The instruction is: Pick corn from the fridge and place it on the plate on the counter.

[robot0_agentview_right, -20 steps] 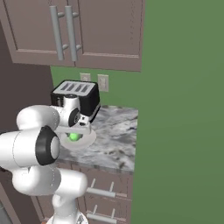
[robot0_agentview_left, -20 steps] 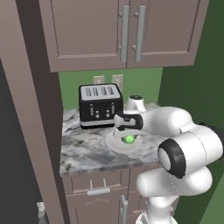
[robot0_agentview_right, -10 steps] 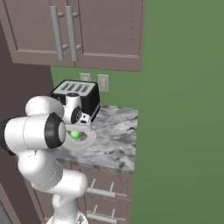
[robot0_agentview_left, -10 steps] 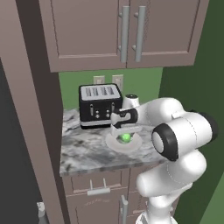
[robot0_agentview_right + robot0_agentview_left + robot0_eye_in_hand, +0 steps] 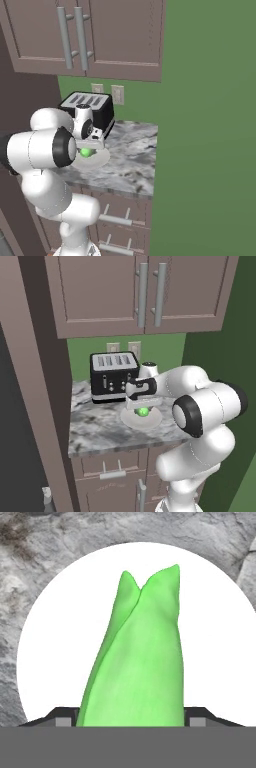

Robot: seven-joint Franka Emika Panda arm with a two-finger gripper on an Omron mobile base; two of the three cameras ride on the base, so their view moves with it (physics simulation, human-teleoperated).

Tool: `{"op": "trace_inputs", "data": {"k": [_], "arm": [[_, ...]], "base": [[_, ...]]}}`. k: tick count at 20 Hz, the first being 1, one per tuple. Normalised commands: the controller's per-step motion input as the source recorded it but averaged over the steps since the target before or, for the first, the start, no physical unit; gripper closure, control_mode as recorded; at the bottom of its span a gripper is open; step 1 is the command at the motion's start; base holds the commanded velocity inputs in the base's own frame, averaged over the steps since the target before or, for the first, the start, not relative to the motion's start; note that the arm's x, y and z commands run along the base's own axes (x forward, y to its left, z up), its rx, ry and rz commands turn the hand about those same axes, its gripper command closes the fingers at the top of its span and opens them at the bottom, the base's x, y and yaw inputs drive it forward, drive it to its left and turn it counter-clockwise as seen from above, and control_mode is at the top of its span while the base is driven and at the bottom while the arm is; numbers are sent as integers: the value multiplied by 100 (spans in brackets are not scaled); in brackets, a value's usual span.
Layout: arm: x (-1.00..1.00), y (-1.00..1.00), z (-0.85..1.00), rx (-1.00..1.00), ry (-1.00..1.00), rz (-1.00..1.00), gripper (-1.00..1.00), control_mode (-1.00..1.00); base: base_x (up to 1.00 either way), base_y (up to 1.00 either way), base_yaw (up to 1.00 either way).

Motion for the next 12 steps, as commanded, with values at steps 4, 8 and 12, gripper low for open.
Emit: {"op": "trace_inputs", "data": {"k": [4, 8, 12], "arm": [[0, 0, 0, 0, 0, 0, -100, -100], [0, 0, 0, 0, 0, 0, -100, -100], [0, 0, 0, 0, 0, 0, -100, -100]], "base": [[0, 0, 0], [0, 0, 0], [0, 0, 0]]}}
